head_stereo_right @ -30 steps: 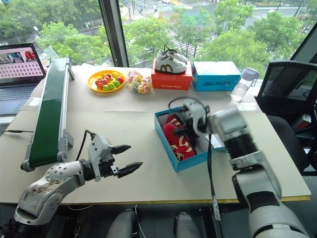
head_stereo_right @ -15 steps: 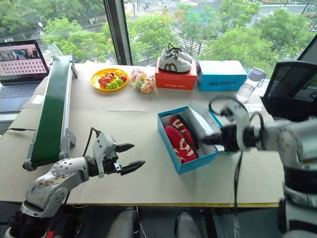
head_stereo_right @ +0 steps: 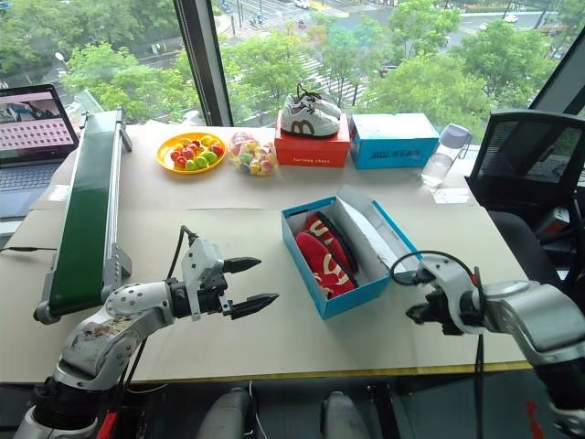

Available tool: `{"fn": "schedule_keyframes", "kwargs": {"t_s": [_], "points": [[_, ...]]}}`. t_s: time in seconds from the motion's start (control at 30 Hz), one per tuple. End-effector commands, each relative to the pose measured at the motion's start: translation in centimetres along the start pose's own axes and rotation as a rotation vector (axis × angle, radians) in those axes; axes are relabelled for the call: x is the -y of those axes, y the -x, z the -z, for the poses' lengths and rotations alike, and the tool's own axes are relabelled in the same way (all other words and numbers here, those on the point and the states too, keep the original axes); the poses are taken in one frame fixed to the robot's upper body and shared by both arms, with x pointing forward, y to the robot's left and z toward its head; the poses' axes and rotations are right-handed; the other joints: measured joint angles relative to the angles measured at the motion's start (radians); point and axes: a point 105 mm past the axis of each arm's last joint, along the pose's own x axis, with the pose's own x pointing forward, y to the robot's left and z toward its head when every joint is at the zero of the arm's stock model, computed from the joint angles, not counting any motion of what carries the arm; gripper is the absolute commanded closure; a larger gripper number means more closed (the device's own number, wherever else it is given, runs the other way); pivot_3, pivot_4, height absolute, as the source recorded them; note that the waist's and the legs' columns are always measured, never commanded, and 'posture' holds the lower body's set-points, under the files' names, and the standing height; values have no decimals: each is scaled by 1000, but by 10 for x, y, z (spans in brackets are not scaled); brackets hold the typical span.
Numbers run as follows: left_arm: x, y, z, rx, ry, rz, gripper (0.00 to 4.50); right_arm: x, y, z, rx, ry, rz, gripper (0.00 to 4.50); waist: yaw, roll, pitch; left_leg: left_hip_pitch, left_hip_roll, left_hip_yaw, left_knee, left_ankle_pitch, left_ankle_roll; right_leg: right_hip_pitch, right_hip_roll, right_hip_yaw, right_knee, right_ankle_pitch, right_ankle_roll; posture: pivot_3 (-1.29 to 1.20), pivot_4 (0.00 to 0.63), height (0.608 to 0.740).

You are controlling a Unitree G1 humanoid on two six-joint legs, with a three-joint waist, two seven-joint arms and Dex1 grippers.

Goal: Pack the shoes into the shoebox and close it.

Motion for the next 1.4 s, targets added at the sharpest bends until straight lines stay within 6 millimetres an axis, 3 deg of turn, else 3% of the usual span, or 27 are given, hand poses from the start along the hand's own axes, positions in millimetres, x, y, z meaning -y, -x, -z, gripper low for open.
{"fn": "schedule_keyframes", "kwargs": {"t_s": [0.03,0.4,0.53,0.8,0.93,1.13,1.27,1.4], "points": [[11,-2,-15,38,-65,42,0,31,7,-5,66,-192,153,4418,9,0,0,0,-1,0,0,0,1,0,0,0,0,0,0,0,150,736],[13,-4,-15,41,-67,37,0,53,-17,-5,185,-684,264,4418,7,1,0,-1,-2,0,-1,0,1,0,-1,0,1,5,2,0,150,736],[13,-3,-17,41,-76,37,0,52,-28,-18,301,-875,229,4418,-4,1,-1,0,-2,0,-1,0,1,0,-1,0,1,6,3,0,150,736],[12,0,-19,29,-93,42,0,55,-42,-27,459,-1078,277,4418,-9,2,-1,0,-2,0,-1,0,1,1,-1,0,1,6,3,0,150,736],[12,1,-19,23,-100,43,0,52,-42,-21,411,-987,326,4418,-14,2,-1,1,-2,0,-1,0,1,1,-1,0,1,6,2,0,150,736],[8,4,-19,20,-104,35,0,69,-5,-11,329,-739,440,4418,-3,4,-1,1,-2,0,-4,0,1,0,-2,0,1,5,1,0,150,736],[9,2,-17,17,-104,38,0,71,0,-6,331,-824,424,4418,-7,4,-1,1,-2,0,-5,0,1,0,-1,0,1,4,0,0,150,736],[9,0,-21,29,-103,37,0,75,-10,-22,446,-1060,349,4418,-23,5,-2,2,-2,0,-5,0,1,0,0,1,1,4,0,0,150,736]]}}
